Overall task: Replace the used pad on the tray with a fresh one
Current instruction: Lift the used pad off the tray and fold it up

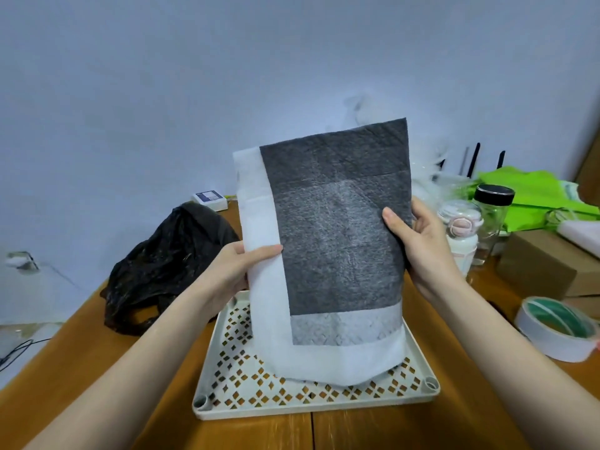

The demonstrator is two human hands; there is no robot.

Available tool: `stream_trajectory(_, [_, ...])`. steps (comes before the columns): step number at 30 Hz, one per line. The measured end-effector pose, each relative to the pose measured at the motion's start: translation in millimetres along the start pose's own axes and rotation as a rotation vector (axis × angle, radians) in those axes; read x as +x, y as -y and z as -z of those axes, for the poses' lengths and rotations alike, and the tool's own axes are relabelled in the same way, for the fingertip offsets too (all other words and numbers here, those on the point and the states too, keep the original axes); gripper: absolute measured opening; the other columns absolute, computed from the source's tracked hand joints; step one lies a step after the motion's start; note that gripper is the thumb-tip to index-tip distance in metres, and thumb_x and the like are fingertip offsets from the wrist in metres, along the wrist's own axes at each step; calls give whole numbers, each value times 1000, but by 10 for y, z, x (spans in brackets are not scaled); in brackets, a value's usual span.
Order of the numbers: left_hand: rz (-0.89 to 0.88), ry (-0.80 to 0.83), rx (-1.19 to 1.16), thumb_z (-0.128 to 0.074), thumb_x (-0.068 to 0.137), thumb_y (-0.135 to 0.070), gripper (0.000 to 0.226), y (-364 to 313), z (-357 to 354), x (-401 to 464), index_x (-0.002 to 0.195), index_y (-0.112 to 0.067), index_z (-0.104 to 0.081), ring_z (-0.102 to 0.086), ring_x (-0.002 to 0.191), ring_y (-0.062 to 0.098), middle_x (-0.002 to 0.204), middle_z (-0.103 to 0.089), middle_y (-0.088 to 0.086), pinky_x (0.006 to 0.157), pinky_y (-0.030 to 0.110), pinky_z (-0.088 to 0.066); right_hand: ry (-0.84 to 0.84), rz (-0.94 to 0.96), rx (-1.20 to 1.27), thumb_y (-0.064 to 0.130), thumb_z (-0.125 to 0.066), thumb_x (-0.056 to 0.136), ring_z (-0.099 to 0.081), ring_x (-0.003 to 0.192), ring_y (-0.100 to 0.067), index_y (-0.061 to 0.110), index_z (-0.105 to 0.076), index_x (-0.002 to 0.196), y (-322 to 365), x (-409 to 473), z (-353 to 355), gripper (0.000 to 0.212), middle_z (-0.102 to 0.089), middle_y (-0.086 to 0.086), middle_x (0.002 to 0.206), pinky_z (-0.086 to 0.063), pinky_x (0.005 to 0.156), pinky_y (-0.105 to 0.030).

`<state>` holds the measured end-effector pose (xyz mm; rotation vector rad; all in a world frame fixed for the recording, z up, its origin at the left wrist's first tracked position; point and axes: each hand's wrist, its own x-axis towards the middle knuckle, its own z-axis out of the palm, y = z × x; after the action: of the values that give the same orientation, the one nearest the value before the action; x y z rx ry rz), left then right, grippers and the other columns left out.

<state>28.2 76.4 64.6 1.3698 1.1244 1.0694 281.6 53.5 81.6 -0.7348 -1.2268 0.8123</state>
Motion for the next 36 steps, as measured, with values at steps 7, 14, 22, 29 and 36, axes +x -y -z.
stream_trajectory(7, [-205, -97, 58, -58, 92, -25, 6, -14, 4, 32, 94, -23, -64, -66, 60, 4, 69, -71, -12, 56, 20, -51, 232, -212, -148, 6, -75, 65, -65, 104, -10, 19, -51, 121, -104, -3, 148, 62, -67, 4, 115, -54, 85, -24])
stream_trajectory(14, [-183, -74, 48, -59, 92, -26, 8, 64, 58, 19, 95, -21, -65, -65, 61, 5, 73, -70, -8, 53, 20, -51, 214, -209, -47, -18, -58, 76, -67, 101, -16, 13, -53, 121, -214, -16, 177, 54, -71, 3, 107, -54, 88, -27])
stream_trajectory(22, [-131, -38, -64, -62, 86, -5, 9, 118, 183, 33, 92, -9, -67, -66, 60, 7, 70, -72, -7, 52, 16, -51, 141, -236, -24, -20, -54, 77, -64, 97, -21, 9, -62, 109, -279, 43, 205, 44, -71, -3, 100, -53, 80, -26])
stream_trajectory(29, [-193, 23, -236, -80, 66, -26, 20, 161, 275, 43, 83, -18, -75, -66, 86, 19, 87, -74, -2, 66, 19, -55, 182, -250, -75, -13, -54, 78, -68, 71, -7, 11, -71, 76, -194, 12, 187, 29, -75, 5, 74, -54, 65, -19])
stream_trajectory(36, [-69, -69, -233, -38, 94, -15, 32, 134, 278, 89, 88, -9, -68, -64, 89, 23, 98, -71, 9, 76, 33, -51, 240, -347, -219, -2, -38, 92, -59, 89, -29, 15, -76, 78, -157, 11, 190, 44, -73, -9, 93, -46, 80, -40])
